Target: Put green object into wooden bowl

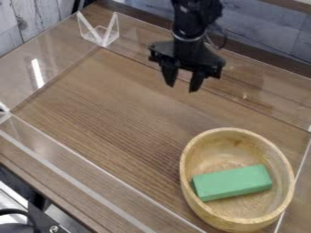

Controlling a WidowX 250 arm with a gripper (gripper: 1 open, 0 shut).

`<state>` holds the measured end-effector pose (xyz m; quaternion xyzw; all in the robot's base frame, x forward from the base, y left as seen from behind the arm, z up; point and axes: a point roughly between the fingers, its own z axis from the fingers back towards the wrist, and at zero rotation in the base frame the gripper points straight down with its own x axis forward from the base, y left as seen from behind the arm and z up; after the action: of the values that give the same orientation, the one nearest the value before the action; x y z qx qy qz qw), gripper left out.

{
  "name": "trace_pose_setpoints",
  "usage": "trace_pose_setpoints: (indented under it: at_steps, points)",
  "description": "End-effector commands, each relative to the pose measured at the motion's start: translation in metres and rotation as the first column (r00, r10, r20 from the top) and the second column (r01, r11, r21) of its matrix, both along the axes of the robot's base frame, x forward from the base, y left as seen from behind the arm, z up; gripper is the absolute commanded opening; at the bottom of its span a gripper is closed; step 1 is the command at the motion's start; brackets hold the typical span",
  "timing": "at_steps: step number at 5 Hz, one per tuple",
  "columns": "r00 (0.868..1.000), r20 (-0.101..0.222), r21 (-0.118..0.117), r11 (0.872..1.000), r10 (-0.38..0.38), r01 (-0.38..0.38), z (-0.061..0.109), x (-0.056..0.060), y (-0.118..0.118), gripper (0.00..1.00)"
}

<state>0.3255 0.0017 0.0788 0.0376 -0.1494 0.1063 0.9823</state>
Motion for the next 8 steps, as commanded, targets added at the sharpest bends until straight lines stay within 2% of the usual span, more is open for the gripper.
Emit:
trace_pose_setpoints:
  at_steps: [1,2,4,5,6,7,8]
  points:
    - [0.995,0.061,-0.006,0.997,0.075,-0.075,0.03,0.009,0.0,1.0]
    - [0.991,0.048,-0.011,0.993,0.121,-0.121,0.027,0.019,-0.006,1.0]
    - [0.996,0.017,0.004,0.996,0.084,-0.084,-0.001,0.011,0.006,1.0]
    - [0.999,0.03,-0.012,0.999,0.045,-0.045,0.004,0.011,0.001,1.0]
    - [0.999,0.034,-0.02,1.0,0.004,-0.004,0.015,0.01,-0.012,1.0]
    - [0.999,0.042,-0.026,1.0,0.001,0.0,0.017,0.011,-0.012,1.0]
    - [0.998,0.058,-0.02,1.0,0.011,-0.009,0.014,0.014,-0.003,1.0]
